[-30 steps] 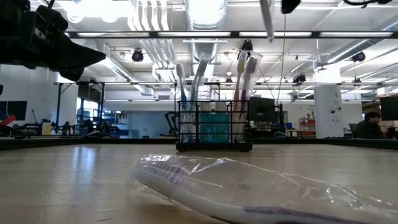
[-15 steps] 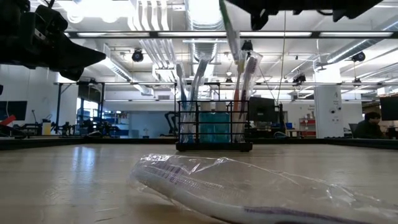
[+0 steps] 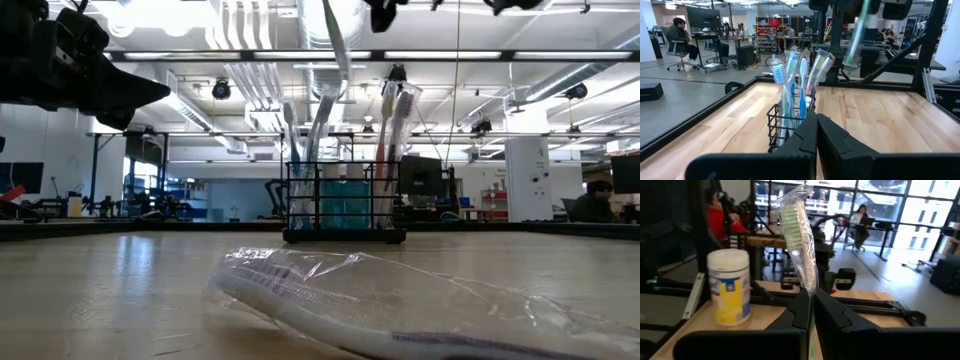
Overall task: Pick & Place toothbrushing station
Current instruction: Put the green toothbrush into the wire organizer
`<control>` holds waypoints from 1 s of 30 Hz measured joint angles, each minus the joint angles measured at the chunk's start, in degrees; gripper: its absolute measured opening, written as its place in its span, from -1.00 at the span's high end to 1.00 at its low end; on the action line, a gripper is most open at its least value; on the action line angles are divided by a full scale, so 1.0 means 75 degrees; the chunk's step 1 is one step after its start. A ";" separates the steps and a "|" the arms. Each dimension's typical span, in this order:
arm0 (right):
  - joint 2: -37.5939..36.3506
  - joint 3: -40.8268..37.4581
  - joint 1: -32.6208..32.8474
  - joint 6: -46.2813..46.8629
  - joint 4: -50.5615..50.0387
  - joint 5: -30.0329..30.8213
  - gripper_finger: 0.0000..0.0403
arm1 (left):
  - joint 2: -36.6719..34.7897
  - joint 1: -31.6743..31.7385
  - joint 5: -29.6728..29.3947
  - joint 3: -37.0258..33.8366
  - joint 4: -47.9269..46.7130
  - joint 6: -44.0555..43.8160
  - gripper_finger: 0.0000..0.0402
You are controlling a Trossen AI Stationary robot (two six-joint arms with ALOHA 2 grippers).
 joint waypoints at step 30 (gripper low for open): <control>0.3221 0.0077 -0.0529 -0.0857 0.3967 0.1899 0.94 | 0.0003 0.0000 0.0004 0.0000 0.0003 -0.0058 0.97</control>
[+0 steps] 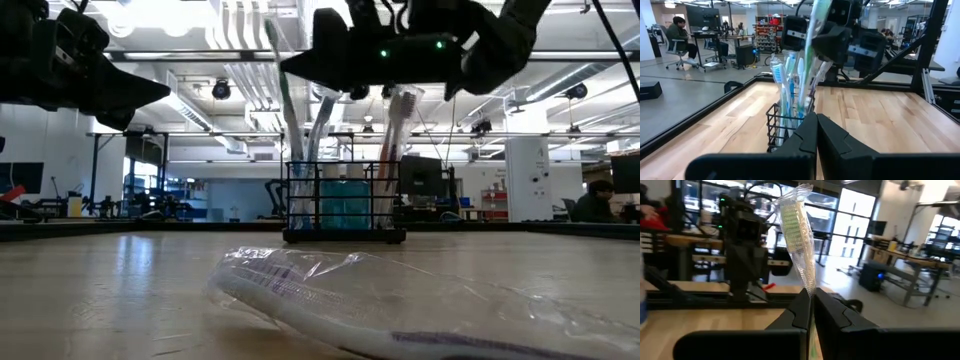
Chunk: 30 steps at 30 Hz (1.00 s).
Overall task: Pick & Place toothbrushing station
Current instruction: Put the green toothbrush into the wire organizer
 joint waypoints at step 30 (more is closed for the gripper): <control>0.1103 -0.0284 -0.0157 0.0449 0.1276 0.0359 0.94 | 0.0051 0.0003 -0.0283 0.0335 0.0846 0.0473 0.91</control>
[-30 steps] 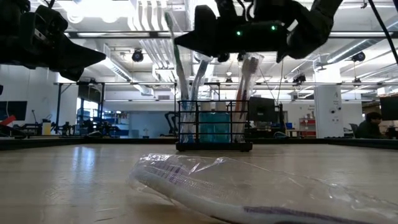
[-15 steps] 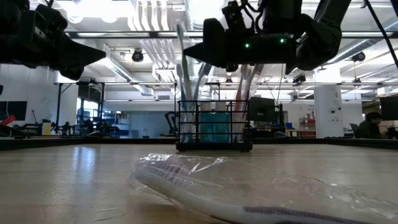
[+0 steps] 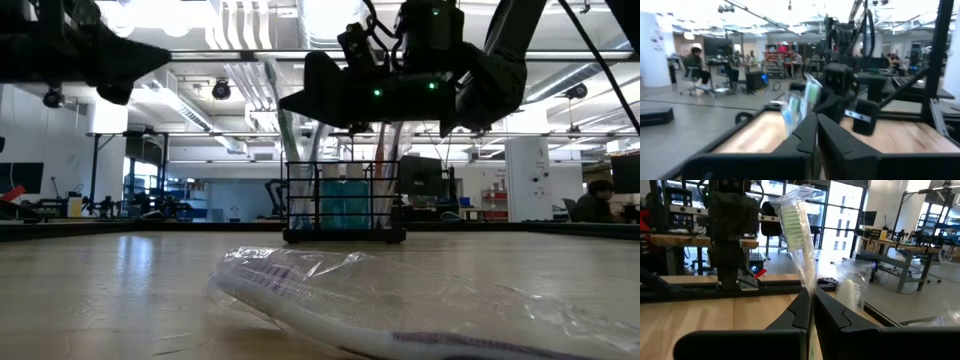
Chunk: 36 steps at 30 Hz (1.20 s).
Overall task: Pick & Place toothbrushing station
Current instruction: Put the green toothbrush into the wire organizer
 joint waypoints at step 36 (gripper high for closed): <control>-0.0104 0.0036 0.0006 -0.0207 0.0048 -0.0227 0.94 | 0.5580 0.1343 0.1654 0.2167 0.2489 0.1140 -0.02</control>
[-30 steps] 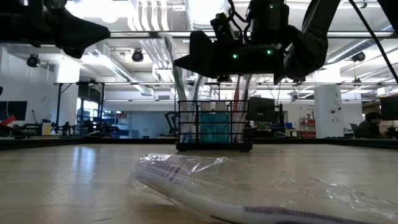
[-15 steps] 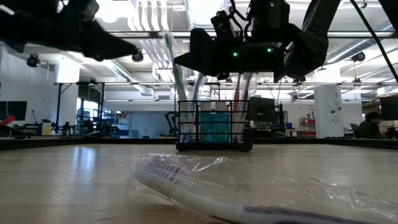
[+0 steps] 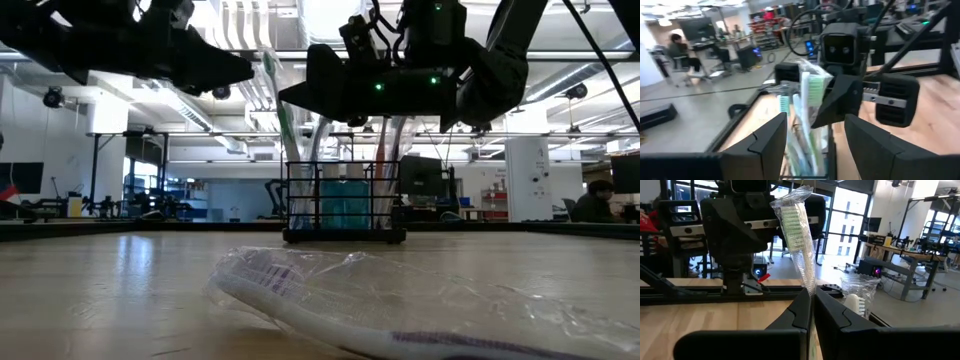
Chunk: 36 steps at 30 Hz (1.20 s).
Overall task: Pick & Place toothbrushing station
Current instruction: Put the green toothbrush into the wire organizer
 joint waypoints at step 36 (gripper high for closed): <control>-0.0003 -0.0020 0.0005 0.0032 -0.0036 0.0066 0.94 | 0.1810 0.0388 0.0634 0.1000 0.0266 0.0266 0.92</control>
